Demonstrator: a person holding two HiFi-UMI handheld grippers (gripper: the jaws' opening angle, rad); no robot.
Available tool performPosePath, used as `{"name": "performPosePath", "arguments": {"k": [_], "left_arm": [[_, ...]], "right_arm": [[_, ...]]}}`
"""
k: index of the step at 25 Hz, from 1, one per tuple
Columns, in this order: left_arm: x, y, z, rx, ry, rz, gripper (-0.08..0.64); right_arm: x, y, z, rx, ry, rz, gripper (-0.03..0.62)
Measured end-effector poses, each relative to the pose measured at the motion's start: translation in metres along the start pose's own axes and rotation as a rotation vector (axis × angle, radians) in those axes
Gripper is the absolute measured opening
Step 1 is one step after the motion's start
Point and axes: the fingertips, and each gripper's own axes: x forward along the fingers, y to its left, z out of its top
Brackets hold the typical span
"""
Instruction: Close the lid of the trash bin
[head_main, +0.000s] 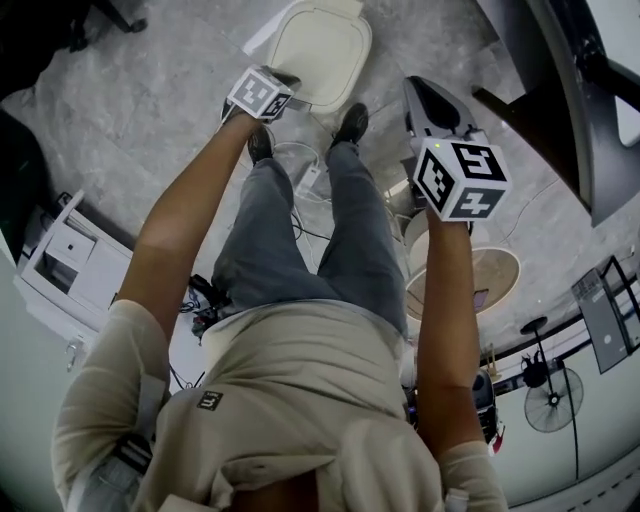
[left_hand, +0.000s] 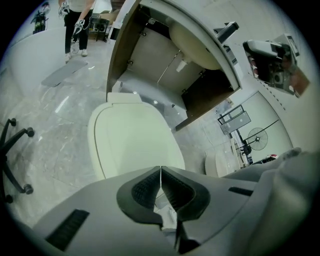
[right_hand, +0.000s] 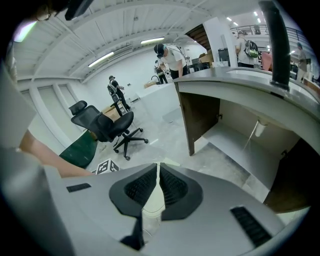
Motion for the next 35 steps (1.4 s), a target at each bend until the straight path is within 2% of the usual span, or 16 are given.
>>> {"name": "performPosePath", "arguments": {"k": [6, 11, 17, 22, 27, 35], "left_arm": [[-0.08, -0.021, 0.04, 0.092, -0.078, 0.013, 0.015], [-0.165, -0.033, 0.087, 0.15, -0.212, 0.059, 0.015], [-0.269, -0.075, 0.123, 0.224, -0.372, 0.067, 0.015], [-0.355, -0.11, 0.141, 0.279, -0.502, 0.077, 0.015], [-0.439, -0.145, 0.142, 0.331, -0.624, 0.09, 0.015], [-0.549, -0.213, 0.152, 0.439, -0.824, 0.117, 0.015]], "right_arm": [[-0.036, 0.033, 0.04, -0.037, -0.046, -0.008, 0.028], [-0.063, 0.06, 0.072, -0.095, -0.092, -0.015, 0.028], [-0.108, 0.097, 0.097, -0.143, -0.132, -0.028, 0.028], [-0.145, 0.129, 0.121, -0.185, -0.18, -0.027, 0.028], [-0.187, 0.172, 0.141, -0.237, -0.238, -0.016, 0.026], [-0.258, 0.212, 0.167, -0.288, -0.369, -0.02, 0.026]]}}
